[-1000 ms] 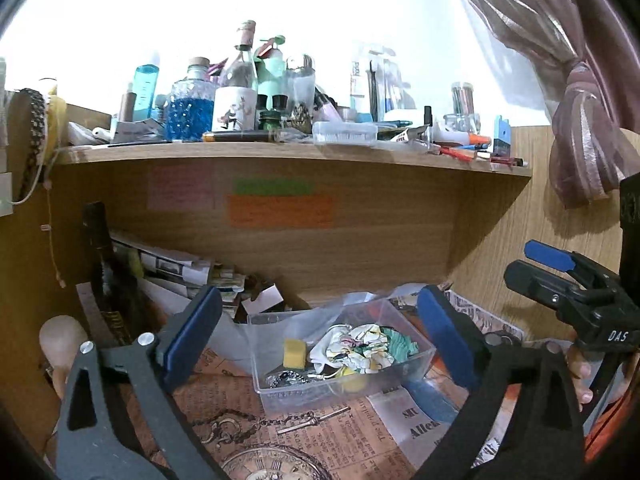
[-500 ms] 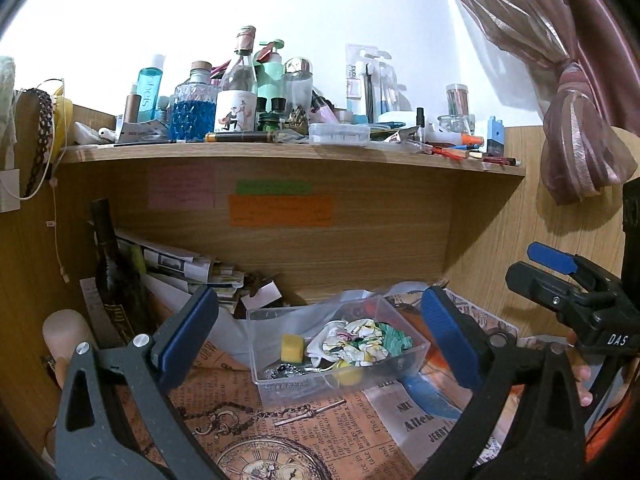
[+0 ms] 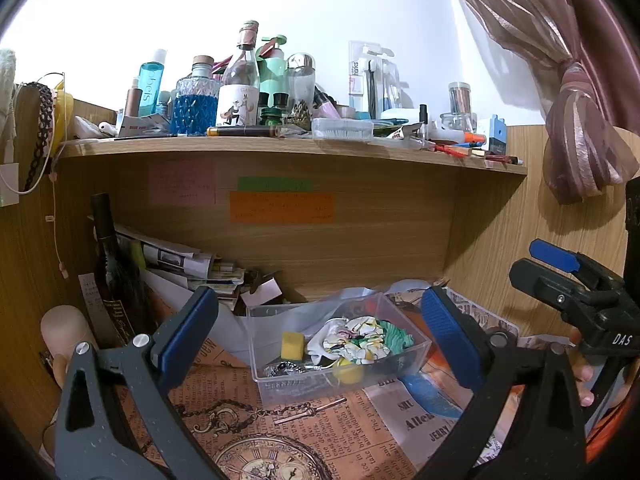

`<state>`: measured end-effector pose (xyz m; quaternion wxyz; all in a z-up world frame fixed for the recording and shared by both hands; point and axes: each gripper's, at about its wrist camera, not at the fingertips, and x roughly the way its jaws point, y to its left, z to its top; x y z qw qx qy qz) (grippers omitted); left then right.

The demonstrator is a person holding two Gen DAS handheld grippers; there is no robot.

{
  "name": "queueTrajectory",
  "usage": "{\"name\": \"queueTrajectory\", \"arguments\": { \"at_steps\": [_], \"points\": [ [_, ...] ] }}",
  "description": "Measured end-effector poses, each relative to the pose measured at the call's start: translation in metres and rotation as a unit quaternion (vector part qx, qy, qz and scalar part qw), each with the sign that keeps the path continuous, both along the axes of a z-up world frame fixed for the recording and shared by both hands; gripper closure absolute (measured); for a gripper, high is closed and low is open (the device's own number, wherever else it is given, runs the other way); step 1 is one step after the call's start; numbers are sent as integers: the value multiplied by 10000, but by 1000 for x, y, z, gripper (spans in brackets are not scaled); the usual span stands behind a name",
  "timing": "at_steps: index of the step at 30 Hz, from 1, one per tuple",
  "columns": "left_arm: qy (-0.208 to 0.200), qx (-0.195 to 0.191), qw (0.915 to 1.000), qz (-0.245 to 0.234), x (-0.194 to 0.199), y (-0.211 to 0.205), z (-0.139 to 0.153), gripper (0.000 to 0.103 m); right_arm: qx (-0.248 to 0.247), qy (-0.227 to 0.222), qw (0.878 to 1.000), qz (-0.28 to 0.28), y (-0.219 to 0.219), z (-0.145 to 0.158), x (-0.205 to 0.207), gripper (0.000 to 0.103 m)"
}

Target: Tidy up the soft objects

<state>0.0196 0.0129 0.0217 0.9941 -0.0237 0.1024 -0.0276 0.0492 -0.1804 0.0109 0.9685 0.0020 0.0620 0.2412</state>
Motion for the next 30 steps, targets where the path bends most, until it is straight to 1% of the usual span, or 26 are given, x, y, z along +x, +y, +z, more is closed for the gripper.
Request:
{"name": "queueTrajectory", "arguments": {
  "at_steps": [19, 30],
  "points": [
    [-7, -5, 10000, -2, 0, -1, -1, 0, -1, 16, 10000, 30, 1, 1, 1, 0],
    [4, 24, 10000, -86, 1, -1, -3, 0, -7, 27, 10000, 55, 0, 1, 2, 0]
  ]
}}
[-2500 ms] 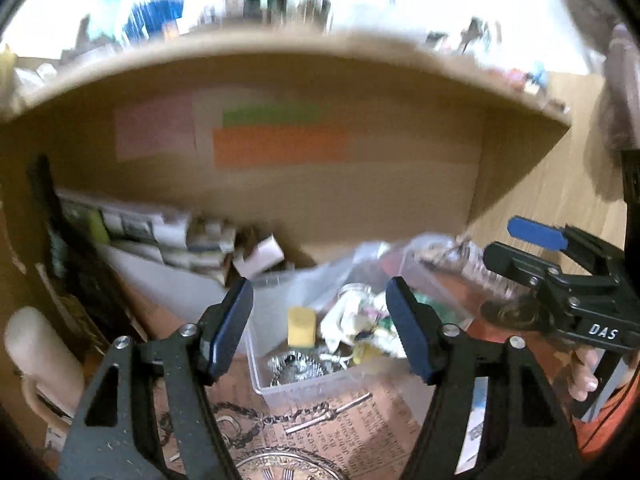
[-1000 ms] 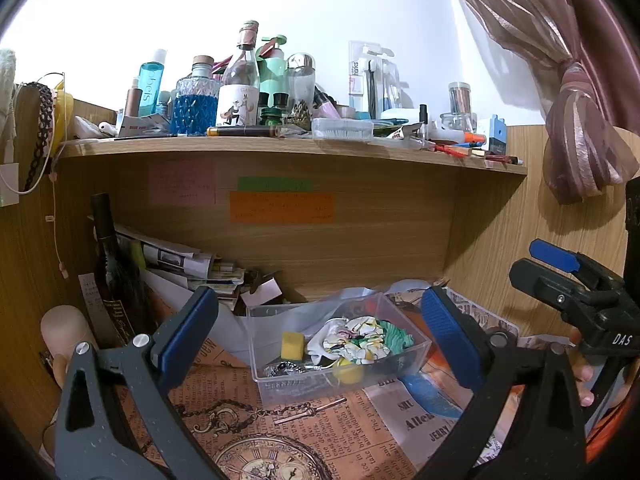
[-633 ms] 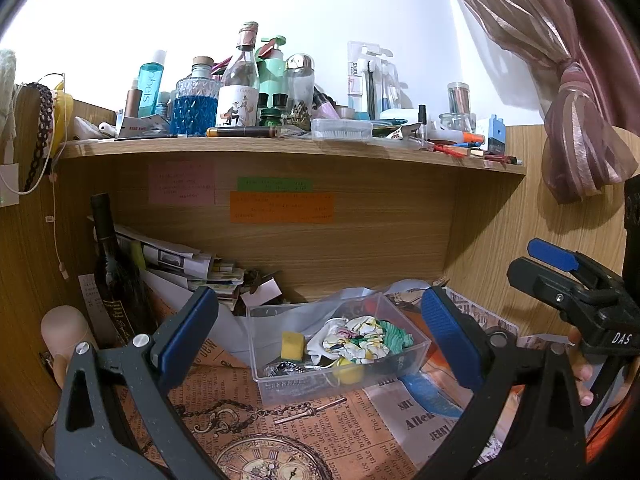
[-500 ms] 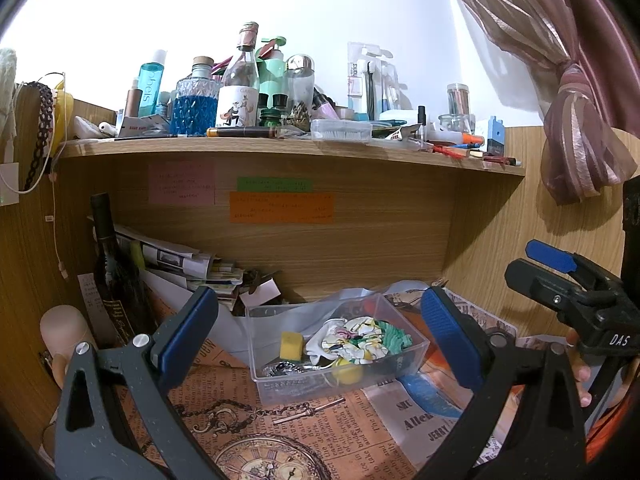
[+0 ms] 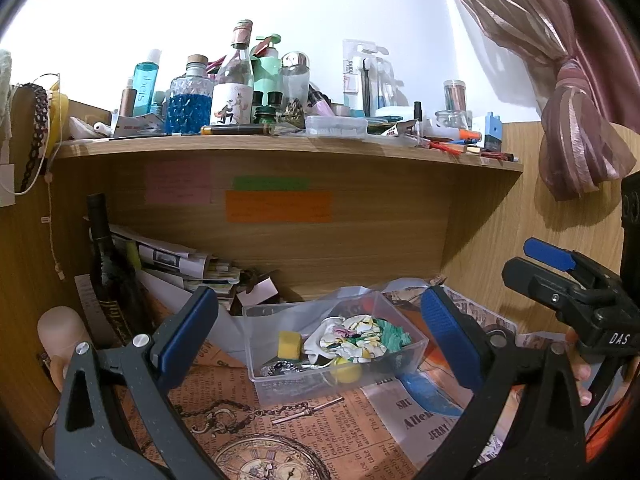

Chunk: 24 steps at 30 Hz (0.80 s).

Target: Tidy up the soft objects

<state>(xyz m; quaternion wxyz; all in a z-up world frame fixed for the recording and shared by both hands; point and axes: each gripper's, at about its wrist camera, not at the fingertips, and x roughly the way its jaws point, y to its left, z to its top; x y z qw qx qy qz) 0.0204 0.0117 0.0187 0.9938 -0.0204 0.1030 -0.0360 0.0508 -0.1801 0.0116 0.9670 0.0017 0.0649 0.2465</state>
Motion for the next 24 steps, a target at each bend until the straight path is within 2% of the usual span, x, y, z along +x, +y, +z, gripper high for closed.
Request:
{"name": "queueTrajectory", "arguments": {
  "at_steps": [24],
  "points": [
    [154, -93, 9998, -97, 7, 7, -4, 0, -46, 89, 9999, -10, 3, -6, 8, 0]
  ]
}}
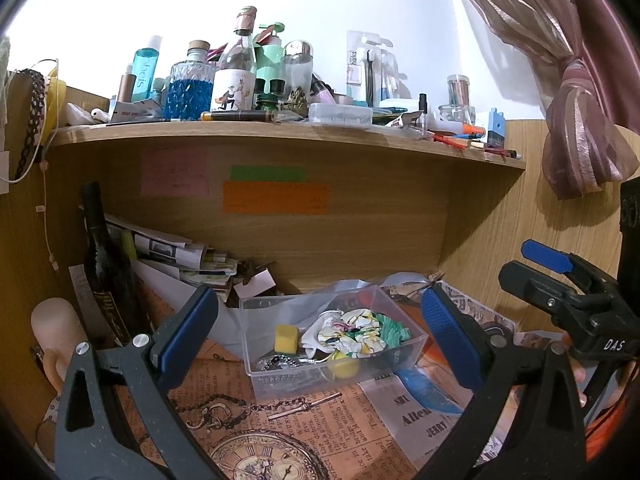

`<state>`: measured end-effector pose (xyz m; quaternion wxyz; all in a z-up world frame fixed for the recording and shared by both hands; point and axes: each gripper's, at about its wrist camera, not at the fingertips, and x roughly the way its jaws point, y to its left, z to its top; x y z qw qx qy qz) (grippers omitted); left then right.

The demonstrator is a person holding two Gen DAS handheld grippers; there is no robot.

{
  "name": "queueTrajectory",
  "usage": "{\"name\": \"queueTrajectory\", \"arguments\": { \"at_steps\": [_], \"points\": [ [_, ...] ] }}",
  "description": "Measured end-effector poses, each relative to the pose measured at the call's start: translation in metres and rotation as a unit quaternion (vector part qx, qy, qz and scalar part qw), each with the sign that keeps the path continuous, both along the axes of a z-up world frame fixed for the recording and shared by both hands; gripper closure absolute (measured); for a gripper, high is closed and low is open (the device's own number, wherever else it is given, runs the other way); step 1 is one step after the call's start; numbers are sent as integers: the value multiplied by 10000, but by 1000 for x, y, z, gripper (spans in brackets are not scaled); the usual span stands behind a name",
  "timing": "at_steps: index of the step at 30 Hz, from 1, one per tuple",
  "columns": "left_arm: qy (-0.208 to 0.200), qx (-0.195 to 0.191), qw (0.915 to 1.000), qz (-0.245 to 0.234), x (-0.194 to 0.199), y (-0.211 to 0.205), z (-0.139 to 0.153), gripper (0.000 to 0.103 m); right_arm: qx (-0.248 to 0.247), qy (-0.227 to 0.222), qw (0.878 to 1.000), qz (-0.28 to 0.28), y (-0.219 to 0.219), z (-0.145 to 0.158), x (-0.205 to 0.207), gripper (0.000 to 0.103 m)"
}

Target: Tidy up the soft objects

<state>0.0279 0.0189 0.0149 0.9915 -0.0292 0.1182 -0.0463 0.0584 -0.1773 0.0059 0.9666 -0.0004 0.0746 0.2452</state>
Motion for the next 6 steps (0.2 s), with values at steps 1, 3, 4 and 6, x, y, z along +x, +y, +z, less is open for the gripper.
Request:
{"name": "queueTrajectory", "arguments": {
  "at_steps": [1, 3, 4, 6],
  "points": [
    [2, -1, 10000, -9, 0, 0, 0, 0, -3, 1, 10000, -2, 0, 0, 0, 0],
    [14, -5, 10000, -19, 0, 0, 0, 0, -6, 5, 10000, -8, 0, 0, 0, 0],
    [19, -6, 10000, -29, 1, 1, -1, 0, -6, 6, 10000, -8, 0, 0, 0, 0],
    [39, -13, 10000, -31, 1, 2, -2, 0, -4, 22, 10000, -6, 1, -1, 0, 0]
  ]
}}
